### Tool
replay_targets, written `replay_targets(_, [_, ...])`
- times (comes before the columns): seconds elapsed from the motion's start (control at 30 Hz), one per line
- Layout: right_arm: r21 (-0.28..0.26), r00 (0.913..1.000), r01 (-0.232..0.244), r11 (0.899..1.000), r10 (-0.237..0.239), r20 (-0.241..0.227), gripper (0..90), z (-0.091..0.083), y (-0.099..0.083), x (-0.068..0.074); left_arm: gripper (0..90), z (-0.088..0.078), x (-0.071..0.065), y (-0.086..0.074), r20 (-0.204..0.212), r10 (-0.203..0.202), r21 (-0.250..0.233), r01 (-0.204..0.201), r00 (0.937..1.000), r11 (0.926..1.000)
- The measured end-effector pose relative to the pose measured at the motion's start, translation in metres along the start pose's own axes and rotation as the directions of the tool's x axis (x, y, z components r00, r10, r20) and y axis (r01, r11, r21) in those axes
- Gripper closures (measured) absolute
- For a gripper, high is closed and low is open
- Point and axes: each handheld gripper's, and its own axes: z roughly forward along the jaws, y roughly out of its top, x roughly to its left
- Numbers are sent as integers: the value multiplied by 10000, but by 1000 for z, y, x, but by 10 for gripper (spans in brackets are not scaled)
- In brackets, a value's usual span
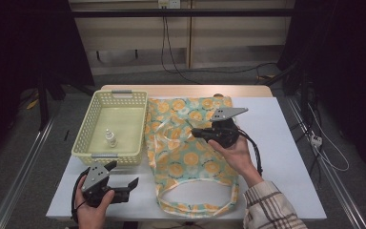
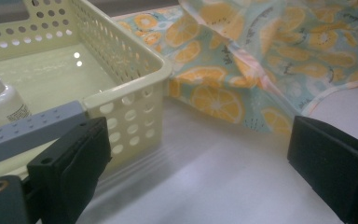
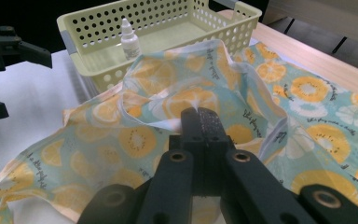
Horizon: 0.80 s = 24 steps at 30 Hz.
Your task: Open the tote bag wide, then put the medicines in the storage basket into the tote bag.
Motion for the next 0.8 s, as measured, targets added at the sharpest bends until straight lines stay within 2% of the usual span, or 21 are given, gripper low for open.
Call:
replay_targets(0.3, [-693,10000,-45,9976,45,-3,900,-6,5,-2,55,-8,9,0,-293,-283,-207,277,9992,9994])
replay_targets(0.5, [-703,10000,-60,9975,62,31,900,-9,5,-2,55,-8,9,1,-274,-203,-207,198,9994,9996])
replay_targets(0.63, [-740,9999,-93,9972,98,66,900,-11,4,-5,54,-10,9,1,-52,-459,-258,458,9989,9986])
replay_targets(0.8, [-672,9999,-104,9977,104,-10,900,-10,4,-6,55,-7,14,4,-18,-361,153,361,9993,9992])
